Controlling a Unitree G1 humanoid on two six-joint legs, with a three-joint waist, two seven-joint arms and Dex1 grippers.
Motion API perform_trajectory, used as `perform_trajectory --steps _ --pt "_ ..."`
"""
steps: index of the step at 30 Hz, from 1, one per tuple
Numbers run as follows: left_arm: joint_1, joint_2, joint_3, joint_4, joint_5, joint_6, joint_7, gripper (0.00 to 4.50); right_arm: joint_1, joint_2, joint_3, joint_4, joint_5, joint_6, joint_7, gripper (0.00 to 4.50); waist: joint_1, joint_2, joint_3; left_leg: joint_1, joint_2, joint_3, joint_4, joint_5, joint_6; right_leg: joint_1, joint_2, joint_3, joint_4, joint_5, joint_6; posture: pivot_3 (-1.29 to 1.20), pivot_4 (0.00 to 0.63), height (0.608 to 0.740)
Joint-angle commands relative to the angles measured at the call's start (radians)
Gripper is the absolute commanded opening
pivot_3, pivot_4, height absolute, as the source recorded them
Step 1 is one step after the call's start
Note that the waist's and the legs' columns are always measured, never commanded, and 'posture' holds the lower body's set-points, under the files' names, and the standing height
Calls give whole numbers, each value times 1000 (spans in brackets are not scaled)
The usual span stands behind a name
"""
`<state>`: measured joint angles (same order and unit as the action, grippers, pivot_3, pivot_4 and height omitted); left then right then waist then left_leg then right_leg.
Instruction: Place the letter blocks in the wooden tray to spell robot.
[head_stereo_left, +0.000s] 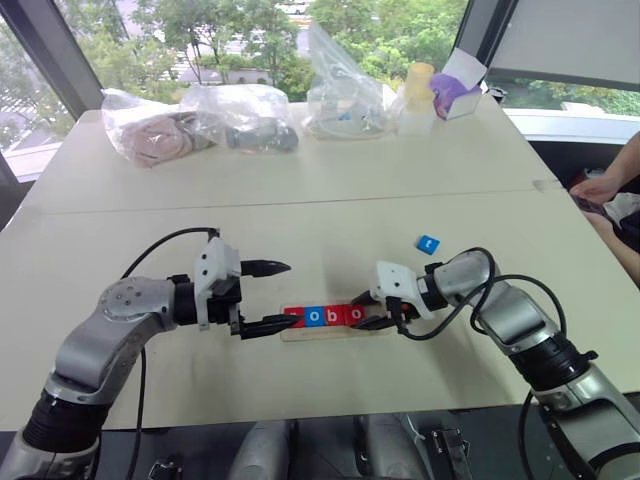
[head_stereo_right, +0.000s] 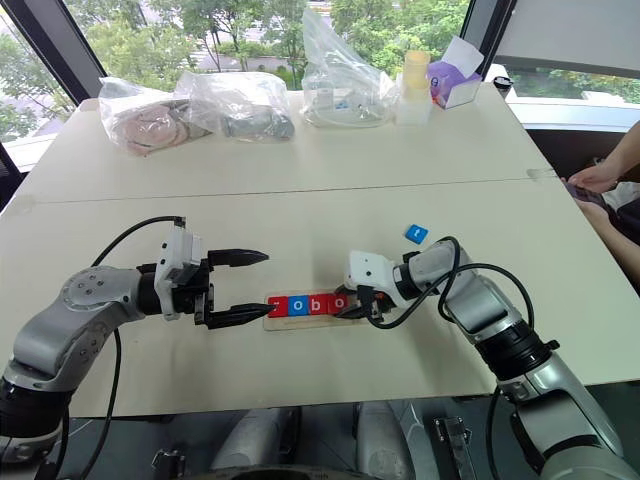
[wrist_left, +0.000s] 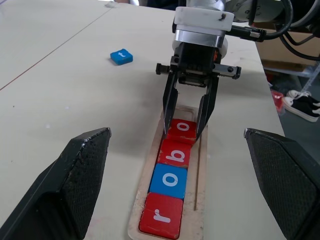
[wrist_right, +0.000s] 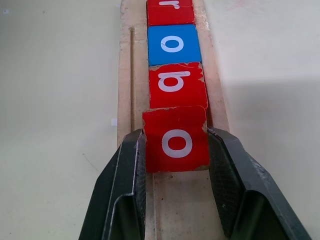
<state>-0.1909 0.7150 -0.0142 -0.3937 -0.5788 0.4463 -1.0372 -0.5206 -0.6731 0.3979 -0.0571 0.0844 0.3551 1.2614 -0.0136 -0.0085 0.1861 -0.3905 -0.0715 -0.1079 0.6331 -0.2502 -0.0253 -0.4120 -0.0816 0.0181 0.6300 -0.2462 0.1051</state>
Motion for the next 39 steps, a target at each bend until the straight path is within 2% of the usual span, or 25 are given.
perform_trajectory --steps 1,7,8,11,12,13,21,27,32,34,36,39 --pt "-5 -1 20 -27 -11 -5 7 4500 -17 15 5 -11 -11 -15 -7 1146 0 0 0 0 0 0 0 0 0 0 0 0 0 0 0 0 150 740" --pt "-3 -1 20 -29 -12 -6 9 4500 -17 16 6 -13 -12 -14 -5 1146 0 0 0 0 0 0 0 0 0 0 0 0 0 0 0 0 150 740" --pt "-2 -1 20 -30 -12 -7 9 4500 -16 16 6 -13 -14 -15 -5 2225 0 0 0 0 0 0 0 0 0 0 0 0 0 0 0 0 150 740" --pt "-5 0 18 -26 -11 -8 7 4500 -15 7 5 -5 -25 -24 -5 3601 1 0 0 0 0 0 0 0 0 0 0 0 0 0 0 0 150 740" --pt "-7 -1 17 -25 -11 -7 6 4500 -14 3 2 -3 -27 -25 -3 4187 1 0 0 0 0 0 0 0 0 0 0 0 0 0 0 0 150 740" --pt "-9 -1 16 -24 -11 -7 5 4500 -15 1 -2 -2 -28 -27 -4 4474 1 0 0 0 0 0 0 0 0 0 0 0 0 0 0 0 150 740" --pt "-11 -3 12 -23 -10 -9 3 4500 -20 -7 -67 -29 16 26 -23 4474 1 0 0 0 0 0 0 0 0 0 0 0 0 0 0 0 150 740" --pt "-7 -2 15 -28 -13 -8 2 4500 -56 -6 -252 -66 130 219 -120 4474 2 0 0 0 0 0 0 0 0 0 0 0 0 0 0 0 150 740" --pt "-1 -2 17 -30 -20 -6 -5 4500 -57 10 -377 -71 124 360 -328 4474 3 0 0 0 0 0 0 0 0 0 0 0 0 0 0 0 150 740" --pt "-5 -4 14 -24 -16 -8 -7 4500 -55 31 -402 -57 78 415 -462 4474 3 0 0 0 0 0 0 0 0 0 -1 0 0 0 0 0 150 740" --pt "-12 -9 9 -16 -13 -10 -8 4500 -65 81 -441 -30 25 502 -630 4474 1 0 0 0 0 0 0 0 0 -1 -1 0 0 0 0 0 150 740" --pt "-20 -13 4 -10 -9 -11 -11 4500 -65 133 -472 -39 6 561 -750 4474 2 0 0 -1 0 0 -1 1 -1 -2 -1 1 1 0 -1 0 150 740"
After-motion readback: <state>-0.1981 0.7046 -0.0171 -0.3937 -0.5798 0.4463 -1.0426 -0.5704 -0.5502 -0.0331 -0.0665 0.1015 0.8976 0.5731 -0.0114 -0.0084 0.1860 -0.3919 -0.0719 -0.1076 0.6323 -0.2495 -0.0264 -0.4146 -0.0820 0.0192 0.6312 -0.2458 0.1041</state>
